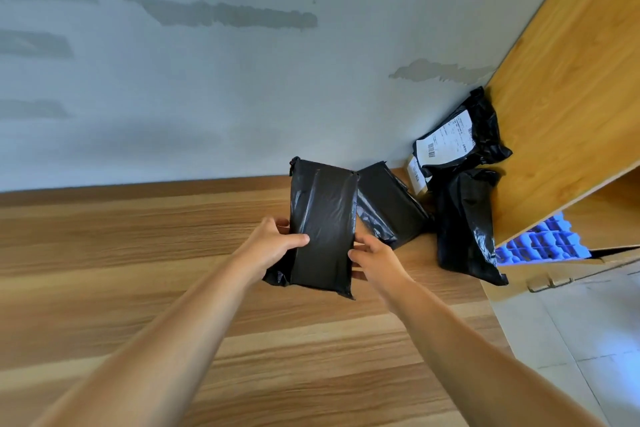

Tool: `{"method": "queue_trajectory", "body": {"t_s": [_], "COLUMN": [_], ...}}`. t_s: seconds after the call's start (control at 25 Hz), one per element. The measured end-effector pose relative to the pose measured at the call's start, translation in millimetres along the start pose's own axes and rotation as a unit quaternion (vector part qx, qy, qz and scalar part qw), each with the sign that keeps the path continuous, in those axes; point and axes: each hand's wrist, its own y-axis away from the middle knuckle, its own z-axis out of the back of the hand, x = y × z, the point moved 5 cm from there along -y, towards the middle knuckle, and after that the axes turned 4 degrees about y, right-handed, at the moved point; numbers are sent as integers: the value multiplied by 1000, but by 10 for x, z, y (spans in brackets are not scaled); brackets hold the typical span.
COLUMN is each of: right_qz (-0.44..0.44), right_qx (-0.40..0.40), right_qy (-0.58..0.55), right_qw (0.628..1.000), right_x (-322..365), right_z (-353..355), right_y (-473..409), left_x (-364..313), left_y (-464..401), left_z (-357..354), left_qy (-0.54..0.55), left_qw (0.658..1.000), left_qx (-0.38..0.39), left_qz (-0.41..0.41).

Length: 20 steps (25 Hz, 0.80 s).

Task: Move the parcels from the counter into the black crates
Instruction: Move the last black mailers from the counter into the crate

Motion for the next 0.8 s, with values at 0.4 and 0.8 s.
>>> {"method": "queue_trajectory", "body": {"t_s": [0.4, 0.8], "right_qz": [205, 331], "right_qx": [4, 19], "right_qy": [35, 37], "right_qw": [978, 943], "right_x": [1310, 2346], "right_z": [-434, -685], "right_y": [669, 1279], "left_x": [-757, -1330], "left_y": [767, 1502], "left_z": [1068, 1710], "left_qy": [100, 113], "left_qw": [984, 949], "left_qx": [-49, -71], "left_qz": [-139, -286]}}
